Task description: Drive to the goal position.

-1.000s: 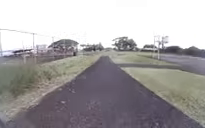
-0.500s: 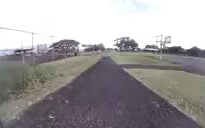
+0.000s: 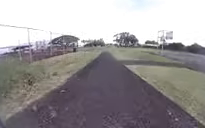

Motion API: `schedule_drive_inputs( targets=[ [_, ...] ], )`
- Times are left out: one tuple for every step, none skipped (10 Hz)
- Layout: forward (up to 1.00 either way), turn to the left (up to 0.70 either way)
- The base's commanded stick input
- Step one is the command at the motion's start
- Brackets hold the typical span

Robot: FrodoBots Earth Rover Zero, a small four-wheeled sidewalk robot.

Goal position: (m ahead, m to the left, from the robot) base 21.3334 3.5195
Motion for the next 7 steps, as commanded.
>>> schedule_drive_inputs(
  targets=[
    [0.85, 0.00],
    [0.85, 0.00],
    [0.85, 0.00],
    [0.85, 0.00],
    [0.85, 0.00],
    [0.85, 0.00],
    [0.85, 0.00]
  ],
)
